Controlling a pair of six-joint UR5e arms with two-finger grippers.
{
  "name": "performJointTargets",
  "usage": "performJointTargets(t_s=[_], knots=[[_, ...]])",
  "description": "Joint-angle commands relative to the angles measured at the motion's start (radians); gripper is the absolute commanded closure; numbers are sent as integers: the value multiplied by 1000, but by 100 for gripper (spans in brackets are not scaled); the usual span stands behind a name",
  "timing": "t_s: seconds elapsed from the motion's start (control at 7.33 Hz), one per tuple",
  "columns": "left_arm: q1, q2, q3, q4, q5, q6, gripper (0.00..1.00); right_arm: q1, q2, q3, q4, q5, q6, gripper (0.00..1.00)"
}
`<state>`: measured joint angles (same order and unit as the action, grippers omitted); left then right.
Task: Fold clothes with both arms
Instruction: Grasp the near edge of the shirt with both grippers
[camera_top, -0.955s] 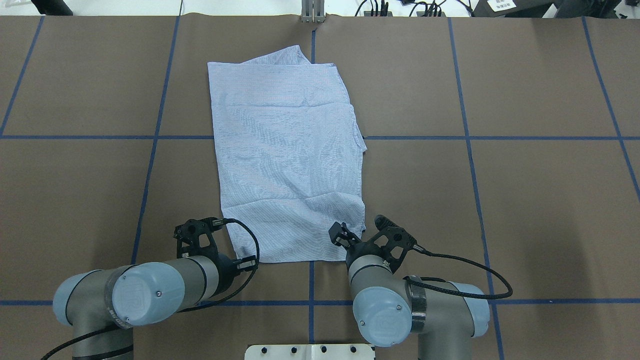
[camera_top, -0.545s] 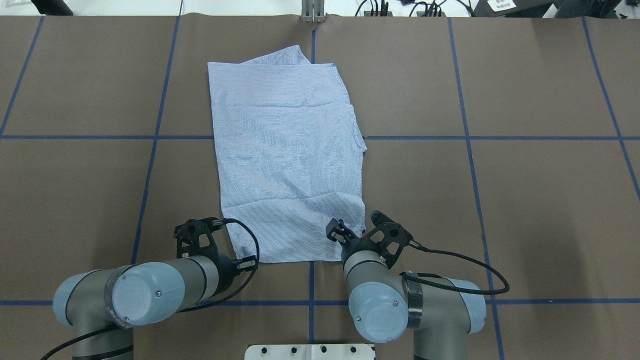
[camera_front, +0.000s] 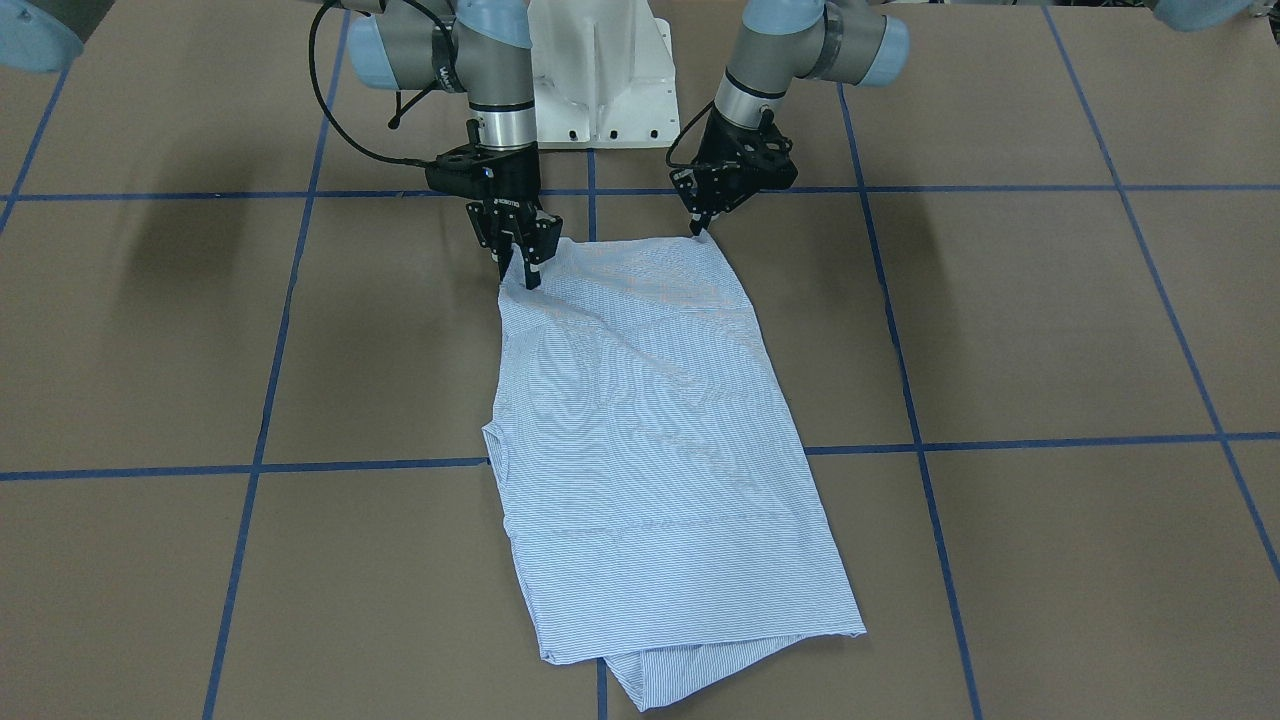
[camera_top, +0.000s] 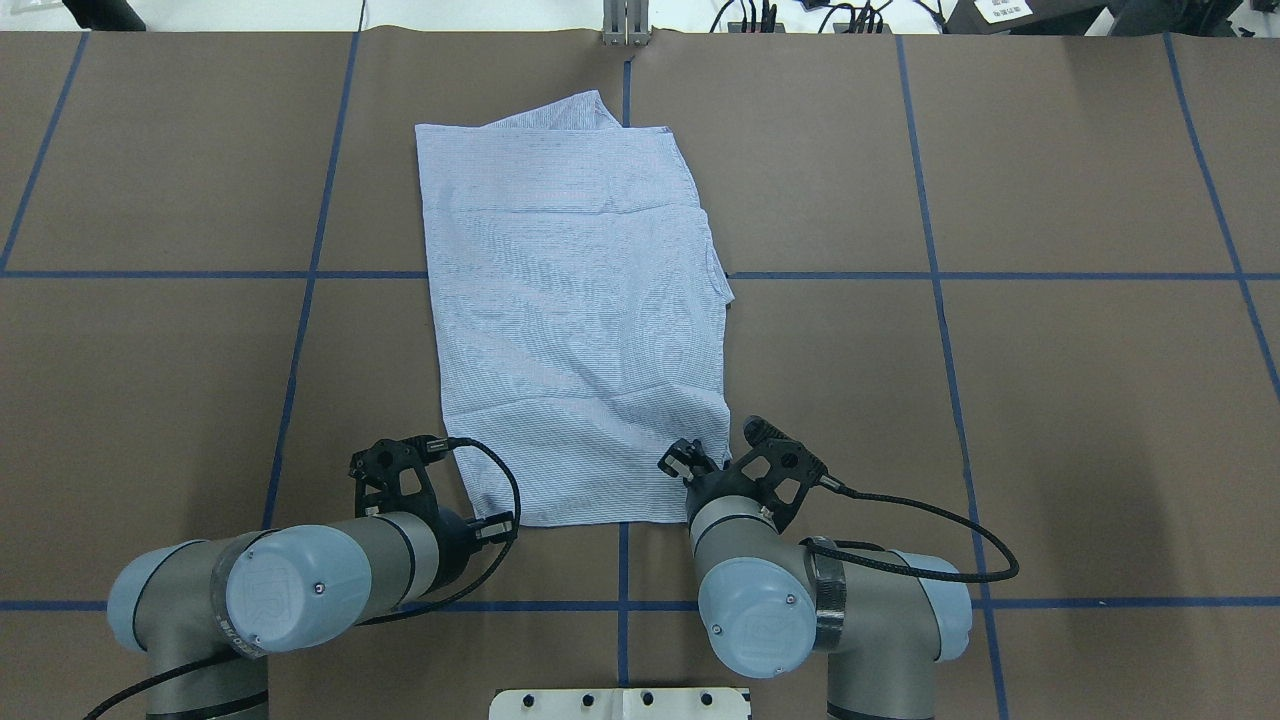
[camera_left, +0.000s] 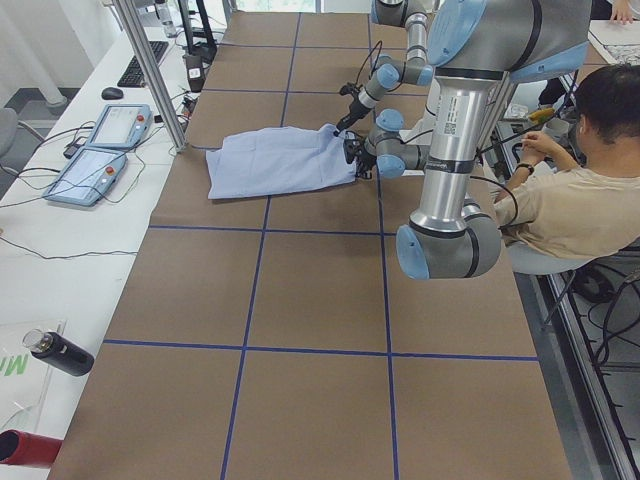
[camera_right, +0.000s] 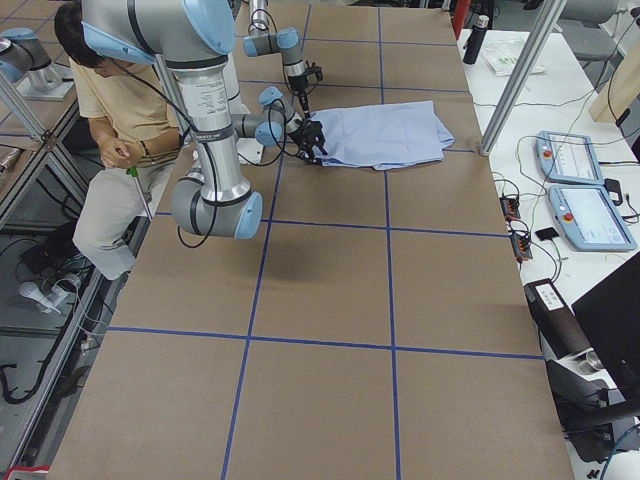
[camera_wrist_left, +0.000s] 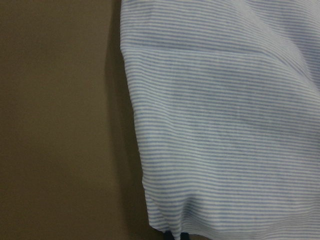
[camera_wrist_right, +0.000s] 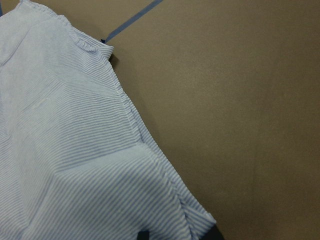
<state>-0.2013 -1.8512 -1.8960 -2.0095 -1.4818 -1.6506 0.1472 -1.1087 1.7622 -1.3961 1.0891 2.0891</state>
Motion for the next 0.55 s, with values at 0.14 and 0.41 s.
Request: performJointTargets(t_s=[0.14,0.41], knots=[[-1,-3,0,0,0,0,100,3,9,-1,-14,0,14,100],[-1,-5,0,0,0,0,100,6,12,3,-12,-1,16,100]])
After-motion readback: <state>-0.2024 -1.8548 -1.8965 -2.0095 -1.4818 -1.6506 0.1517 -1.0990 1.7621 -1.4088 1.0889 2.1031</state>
